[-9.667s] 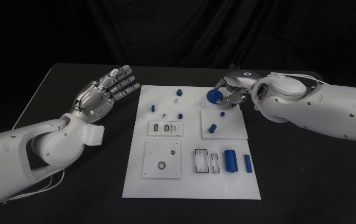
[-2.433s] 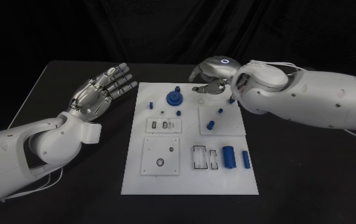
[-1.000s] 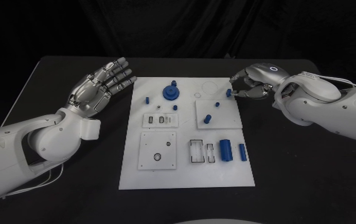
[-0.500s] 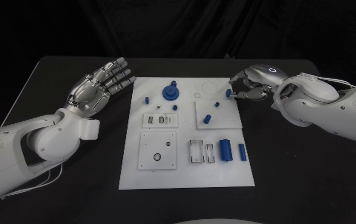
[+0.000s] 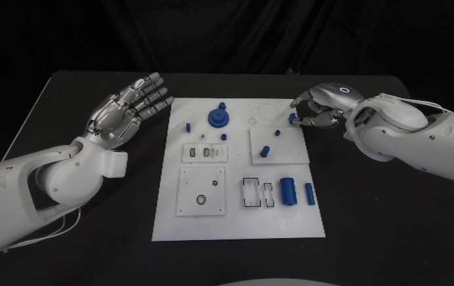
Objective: Assemble the parts on the task board
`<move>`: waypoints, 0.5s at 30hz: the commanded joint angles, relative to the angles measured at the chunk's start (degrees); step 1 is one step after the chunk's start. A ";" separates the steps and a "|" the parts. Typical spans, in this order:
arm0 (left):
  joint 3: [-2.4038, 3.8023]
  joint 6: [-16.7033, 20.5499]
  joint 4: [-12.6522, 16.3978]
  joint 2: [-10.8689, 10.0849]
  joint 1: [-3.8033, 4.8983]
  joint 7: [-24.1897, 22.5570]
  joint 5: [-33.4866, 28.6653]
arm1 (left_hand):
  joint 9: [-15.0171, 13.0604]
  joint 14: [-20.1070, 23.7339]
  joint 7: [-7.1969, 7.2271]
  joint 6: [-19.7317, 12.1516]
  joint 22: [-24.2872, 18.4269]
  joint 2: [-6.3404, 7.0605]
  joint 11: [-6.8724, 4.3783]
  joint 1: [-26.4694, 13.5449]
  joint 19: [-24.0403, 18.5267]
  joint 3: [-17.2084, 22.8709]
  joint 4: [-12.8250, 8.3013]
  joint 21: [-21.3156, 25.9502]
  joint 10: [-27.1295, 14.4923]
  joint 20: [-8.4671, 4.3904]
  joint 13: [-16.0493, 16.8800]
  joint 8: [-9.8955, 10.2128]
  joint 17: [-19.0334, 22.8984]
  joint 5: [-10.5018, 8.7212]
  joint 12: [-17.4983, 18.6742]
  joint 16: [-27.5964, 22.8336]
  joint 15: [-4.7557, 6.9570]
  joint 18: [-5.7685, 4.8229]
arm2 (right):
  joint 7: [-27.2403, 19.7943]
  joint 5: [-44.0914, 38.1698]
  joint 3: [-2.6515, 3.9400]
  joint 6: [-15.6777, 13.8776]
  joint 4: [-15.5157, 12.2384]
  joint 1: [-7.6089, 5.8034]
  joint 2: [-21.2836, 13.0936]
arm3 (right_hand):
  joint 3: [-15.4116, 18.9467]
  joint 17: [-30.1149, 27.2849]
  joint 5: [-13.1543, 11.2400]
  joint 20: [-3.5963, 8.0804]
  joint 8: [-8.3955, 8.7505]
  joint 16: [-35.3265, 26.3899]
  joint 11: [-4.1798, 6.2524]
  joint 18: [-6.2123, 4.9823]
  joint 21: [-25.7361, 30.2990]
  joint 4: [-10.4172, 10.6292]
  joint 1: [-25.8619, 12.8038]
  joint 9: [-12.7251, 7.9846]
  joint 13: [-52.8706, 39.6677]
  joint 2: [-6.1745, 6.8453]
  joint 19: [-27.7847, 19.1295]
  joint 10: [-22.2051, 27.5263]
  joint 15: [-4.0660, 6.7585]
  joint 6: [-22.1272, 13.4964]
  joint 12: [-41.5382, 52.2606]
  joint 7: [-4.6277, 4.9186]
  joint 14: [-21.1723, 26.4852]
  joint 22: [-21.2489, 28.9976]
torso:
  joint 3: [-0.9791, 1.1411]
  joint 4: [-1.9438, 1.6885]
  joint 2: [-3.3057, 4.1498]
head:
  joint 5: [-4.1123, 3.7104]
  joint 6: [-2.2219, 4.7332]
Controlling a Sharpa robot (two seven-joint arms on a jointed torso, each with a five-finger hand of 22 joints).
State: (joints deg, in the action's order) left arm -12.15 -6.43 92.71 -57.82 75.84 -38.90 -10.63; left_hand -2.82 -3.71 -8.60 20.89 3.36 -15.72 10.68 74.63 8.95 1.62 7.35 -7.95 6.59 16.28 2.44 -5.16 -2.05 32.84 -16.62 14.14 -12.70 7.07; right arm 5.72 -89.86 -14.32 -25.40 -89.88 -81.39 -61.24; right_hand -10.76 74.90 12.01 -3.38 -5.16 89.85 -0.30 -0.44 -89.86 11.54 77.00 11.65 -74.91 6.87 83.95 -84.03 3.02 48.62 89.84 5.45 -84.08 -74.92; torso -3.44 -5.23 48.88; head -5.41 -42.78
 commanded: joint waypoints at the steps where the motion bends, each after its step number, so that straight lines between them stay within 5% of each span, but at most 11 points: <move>1: 0.06 -1.15 -0.01 0.11 -0.14 -1.38 0.07 | -0.03 0.01 -1.47 -0.07 0.07 -0.15 0.37 -0.54 0.10 0.37 0.06 -0.25 0.04 0.34 0.08 -0.22 -0.10 0.33 -0.33 0.21 -0.45 0.45 | 1.40 -0.09 0.02 -0.59 0.16 0.29 0.16 | 0.11 15.10 0.54 -0.12 -0.28 0.15 -0.22 0.44 -0.14 0.11 0.73 0.09 -15.09 0.04 6.05 -5.97 -0.14 0.34 0.16 0.21 -5.92 -15.08 | 0.03 -0.01 0.00 | 0.01 -0.08; 15: 0.06 -1.43 -0.20 0.15 -0.24 -1.17 0.07 | -0.02 0.02 -1.48 -0.11 0.08 -0.15 0.44 -0.58 0.10 0.43 0.05 -0.26 0.05 0.34 0.08 -0.21 -0.09 0.33 -0.37 0.20 -0.46 0.42 | 2.10 -0.09 0.03 -0.37 0.61 0.78 0.85 | 0.48 15.10 0.32 -0.24 -1.28 0.15 -0.38 0.44 -0.14 0.12 1.43 0.82 -15.09 0.14 6.05 -5.97 -0.27 1.90 0.16 0.36 -5.92 -15.08 | 0.04 -0.06 0.05 | 0.04 -0.14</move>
State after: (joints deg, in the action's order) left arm -12.13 -6.78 92.51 -57.74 75.72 -38.90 -10.64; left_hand -2.81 -3.71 -8.60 20.89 3.36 -15.72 10.68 74.63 8.95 1.62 7.35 -7.95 6.59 16.28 2.44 -5.16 -2.09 32.84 -16.62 14.14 -12.70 7.08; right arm 6.29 -89.85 -14.32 -25.37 -89.36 -80.75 -60.41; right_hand -10.60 74.95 12.60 -3.38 -6.23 89.85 -0.30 -0.44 -89.86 11.70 77.90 12.42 -74.91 6.84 83.95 -84.03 3.02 50.27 89.84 5.85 -84.08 -74.92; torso -3.38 -5.27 48.92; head -5.41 -42.90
